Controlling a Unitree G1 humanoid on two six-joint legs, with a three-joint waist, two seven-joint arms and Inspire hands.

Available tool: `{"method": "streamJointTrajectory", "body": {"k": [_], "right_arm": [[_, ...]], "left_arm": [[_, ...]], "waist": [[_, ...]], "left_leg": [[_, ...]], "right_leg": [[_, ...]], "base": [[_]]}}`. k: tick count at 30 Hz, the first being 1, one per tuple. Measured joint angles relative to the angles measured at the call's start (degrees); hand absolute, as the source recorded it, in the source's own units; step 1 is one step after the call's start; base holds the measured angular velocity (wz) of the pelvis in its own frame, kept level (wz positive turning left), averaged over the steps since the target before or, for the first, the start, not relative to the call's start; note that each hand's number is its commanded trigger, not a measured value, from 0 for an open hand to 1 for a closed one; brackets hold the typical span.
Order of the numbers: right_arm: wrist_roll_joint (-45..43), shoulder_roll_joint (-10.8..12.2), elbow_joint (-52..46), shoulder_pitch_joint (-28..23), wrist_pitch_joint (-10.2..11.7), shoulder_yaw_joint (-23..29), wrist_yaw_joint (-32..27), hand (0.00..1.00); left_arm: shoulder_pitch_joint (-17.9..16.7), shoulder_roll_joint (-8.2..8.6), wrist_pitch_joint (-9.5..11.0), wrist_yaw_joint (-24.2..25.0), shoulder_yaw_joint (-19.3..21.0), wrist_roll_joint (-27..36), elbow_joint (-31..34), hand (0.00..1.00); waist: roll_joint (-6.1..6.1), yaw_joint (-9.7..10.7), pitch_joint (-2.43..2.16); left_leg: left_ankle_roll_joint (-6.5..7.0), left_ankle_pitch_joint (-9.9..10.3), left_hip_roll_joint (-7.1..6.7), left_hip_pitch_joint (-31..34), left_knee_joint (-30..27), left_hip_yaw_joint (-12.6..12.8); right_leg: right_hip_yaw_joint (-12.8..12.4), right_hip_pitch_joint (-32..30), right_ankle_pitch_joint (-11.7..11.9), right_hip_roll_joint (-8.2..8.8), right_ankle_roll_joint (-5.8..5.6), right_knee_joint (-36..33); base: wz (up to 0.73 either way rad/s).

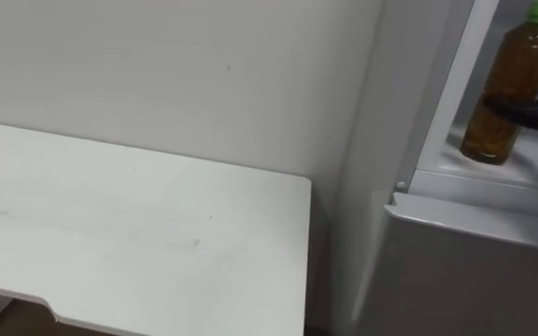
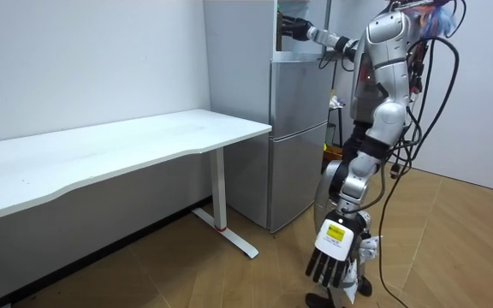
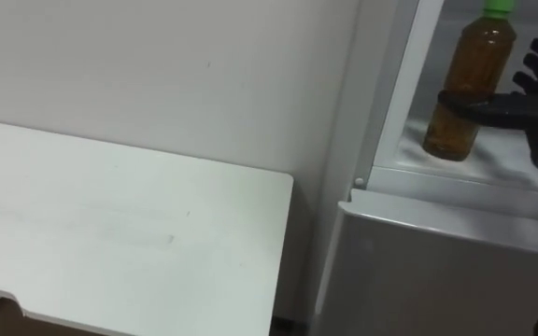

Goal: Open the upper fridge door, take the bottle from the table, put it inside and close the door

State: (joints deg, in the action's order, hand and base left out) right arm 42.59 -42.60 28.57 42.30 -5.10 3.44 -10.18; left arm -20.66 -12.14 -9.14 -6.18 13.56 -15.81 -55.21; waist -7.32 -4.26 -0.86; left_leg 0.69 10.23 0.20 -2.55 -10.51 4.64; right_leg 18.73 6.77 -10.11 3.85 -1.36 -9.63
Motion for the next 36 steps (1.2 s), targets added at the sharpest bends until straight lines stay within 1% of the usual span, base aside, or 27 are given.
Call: {"method": "streamJointTrajectory", "body": {"k": [2,4,8,9,10,12,14,16,17,18,20,22,23,24,25,26,28,30,32,33,34,35,36], "right_arm": [[0.1,0.0,-3.0,-1.3,0.1,0.5,-1.7,0.00],[0.1,0.1,-7.3,-3.2,0.2,0.6,-3.1,0.00],[-0.4,0.5,-12.4,-6.3,0.4,0.6,-4.9,0.00],[-1.3,1.1,-14.5,-7.4,0.5,0.7,-5.8,0.00],[-4.0,1.9,-16.6,-8.5,1.0,0.7,-6.4,0.00],[-7.4,2.7,-19.5,-10.4,1.8,0.7,-7.3,0.00],[-10.5,3.3,-22.7,-12.4,1.9,0.7,-8.5,0.00],[-14.2,5.5,-26.9,-13.9,2.0,0.7,-10.1,0.00],[-14.6,5.9,-27.8,-14.2,2.1,0.7,-10.5,0.00],[-15.2,7.0,-29.5,-14.6,2.1,1.1,-11.1,0.00],[-15.7,8.5,-32.1,-15.7,3.2,2.2,-12.1,0.00],[-18.0,10.7,-34.7,-17.5,4.7,2.5,-13.4,0.00],[-18.2,11.1,-35.5,-18.1,5.1,2.5,-13.6,0.00],[-18.1,11.7,-37.3,-19.7,5.6,2.5,-14.0,0.00],[-18.0,12.3,-39.2,-21.3,5.9,2.5,-14.1,0.00],[-17.8,12.7,-39.8,-21.9,6.2,2.5,-14.1,0.00],[-15.8,13.8,-42.1,-24.7,7.0,2.5,-13.6,0.00],[-14.0,14.4,-43.9,-26.7,7.0,2.5,-13.0,0.00],[-11.5,14.6,-45.9,-28.4,7.0,2.6,-12.6,0.00],[-9.9,14.7,-47.1,-29.4,7.1,3.1,-12.0,0.00],[-7.7,15.7,-48.3,-30.5,7.6,4.0,-11.1,0.00],[-6.4,16.5,-48.9,-31.0,7.9,4.5,-10.8,0.00],[-4.3,18.0,-50.0,-32.2,9.0,5.2,-10.7,0.00]], "left_arm": [[-0.1,0.12,0.1,-0.7,0.0,0.0,-0.2,0.00],[0.1,0.20,0.2,-1.2,-0.1,0.1,-0.3,0.00],[0.1,0.45,1.2,-2.4,-0.2,0.2,-0.5,0.00],[-0.1,0.67,1.4,-2.6,-0.3,0.2,-0.6,0.00],[-0.2,0.97,1.6,-3.1,-0.3,0.4,-0.6,0.00],[0.0,1.51,2.0,-3.6,-0.3,0.6,-0.5,0.00],[0.0,1.95,2.5,-4.2,-0.6,0.6,-0.4,0.00],[-0.1,2.31,2.7,-4.6,-1.5,0.6,-0.6,0.00],[0.0,2.45,2.7,-4.6,-1.5,0.6,-0.7,0.00],[0.3,2.63,2.9,-4.7,-1.6,0.5,-1.1,0.00],[1.2,2.66,3.0,-4.7,-2.1,0.5,-1.9,0.00],[1.2,2.61,3.3,-4.7,-3.2,0.6,-2.4,0.00],[1.2,2.62,3.3,-4.7,-3.4,0.6,-2.4,0.00],[1.2,2.61,3.3,-4.7,-4.2,0.7,-2.5,0.00],[1.3,2.64,3.5,-4.7,-5.0,1.4,-2.8,0.00],[1.3,2.72,3.5,-4.7,-5.3,1.9,-2.9,0.00],[1.1,3.00,3.9,-4.7,-5.8,2.8,-2.9,0.00],[1.0,3.10,4.5,-4.8,-5.7,2.7,-3.3,0.00],[1.0,3.12,4.7,-4.8,-5.7,2.7,-3.7,0.00],[1.0,3.18,5.0,-4.8,-5.6,2.6,-4.0,0.00],[1.1,3.30,5.5,-4.9,-5.3,2.6,-4.6,0.00],[1.1,3.31,5.6,-4.9,-5.3,2.6,-4.7,0.00],[1.1,3.35,5.8,-4.8,-5.3,2.6,-4.9,0.00]], "waist": [[0.20,-0.2,0.16],[0.32,0.1,0.36],[0.32,0.6,0.43],[0.46,0.6,0.49],[0.57,0.8,0.57],[0.74,0.8,0.69],[0.89,0.7,0.73],[1.07,0.8,0.69],[1.11,0.8,0.69],[1.28,1.1,0.71],[1.66,0.9,0.85],[2.14,0.8,0.91],[2.45,0.8,1.08],[2.73,0.8,1.14],[3.26,1.0,1.04],[3.55,1.0,0.98],[4.42,1.0,0.69],[4.62,1.0,0.65],[4.53,1.2,0.63],[4.37,1.4,0.64],[4.22,1.3,0.64],[4.15,1.3,0.64],[4.21,1.5,0.73]], "left_leg": [[0.00,0.0,0.02,-0.1,0.2,0.1],[0.00,0.0,0.07,-0.1,0.2,0.1],[0.00,0.0,0.08,-0.1,0.3,0.4],[0.00,0.0,0.13,-0.2,0.3,0.8],[0.00,0.0,0.13,-0.1,0.2,0.9],[0.02,0.0,0.14,-0.1,0.3,0.9],[0.02,0.0,0.09,-0.1,0.4,0.9],[0.02,0.0,0.10,0.0,0.5,1.2],[0.02,0.0,0.11,0.0,0.5,1.3],[0.02,0.0,0.13,-0.1,0.4,1.3],[0.02,0.0,0.12,-0.2,0.3,1.3],[0.03,0.0,0.22,-0.6,0.2,1.6],[0.03,0.0,0.34,-0.7,0.2,1.6],[0.03,0.0,0.52,-0.9,0.3,1.6],[0.04,0.0,0.52,-1.0,0.4,1.6],[0.04,0.0,0.52,-1.1,0.5,1.7],[0.04,0.0,0.60,-1.5,0.9,2.3],[0.01,0.0,0.85,-2.0,1.3,3.2],[-0.11,0.1,0.98,-2.1,1.3,3.4],[-0.21,0.2,1.11,-2.2,1.3,4.0],[-0.29,0.2,1.16,-2.2,1.3,4.4],[-0.33,0.3,1.16,-2.2,1.3,4.5],[-0.39,0.3,1.16,-2.1,1.2,4.5]], "right_leg": [[-0.1,0.1,0.0,-0.04,0.00,0.0],[-0.3,0.1,0.0,-0.09,0.00,0.1],[-0.9,-0.1,0.0,-0.11,0.00,0.1],[-1.3,-0.2,0.0,-0.16,0.07,0.0],[-1.3,-0.3,0.1,-0.14,0.10,0.0],[-1.3,-0.4,0.1,-0.06,0.11,0.0],[-1.4,-0.5,0.1,-0.05,0.11,0.0],[-1.5,-0.7,0.1,-0.16,0.11,-0.1],[-1.5,-0.8,0.1,-0.16,0.11,-0.1],[-1.4,-0.8,0.1,-0.16,0.12,-0.1],[-1.5,-0.7,0.1,-0.14,0.13,0.0],[-1.8,-0.5,0.1,-0.11,0.13,-0.1],[-1.8,-0.4,0.1,-0.10,0.13,0.0],[-1.6,-0.3,0.1,-0.07,0.13,-0.1],[-1.7,-0.3,0.1,-0.05,0.13,-0.1],[-2.0,-0.3,0.1,-0.06,0.13,-0.1],[-2.9,-0.3,0.1,-0.15,0.13,-0.2],[-3.3,-0.3,0.1,-0.31,0.15,-0.2],[-4.1,-0.2,0.1,-0.52,0.18,-0.2],[-4.6,-0.3,0.1,-0.65,0.23,-0.2],[-4.7,-0.4,0.3,-0.80,0.43,-0.1],[-4.7,-0.4,0.3,-0.85,0.49,-0.1],[-4.7,-0.5,0.3,-0.92,0.54,-0.1]], "base": [[-0.03],[0.00],[-0.04],[-0.11],[-0.10],[0.00],[-0.02],[-0.06],[-0.04],[0.00],[0.00],[-0.04],[0.00],[0.00],[0.00],[-0.08],[-0.14],[-0.21],[-0.16],[-0.16],[-0.18],[-0.13],[-0.04]]}}
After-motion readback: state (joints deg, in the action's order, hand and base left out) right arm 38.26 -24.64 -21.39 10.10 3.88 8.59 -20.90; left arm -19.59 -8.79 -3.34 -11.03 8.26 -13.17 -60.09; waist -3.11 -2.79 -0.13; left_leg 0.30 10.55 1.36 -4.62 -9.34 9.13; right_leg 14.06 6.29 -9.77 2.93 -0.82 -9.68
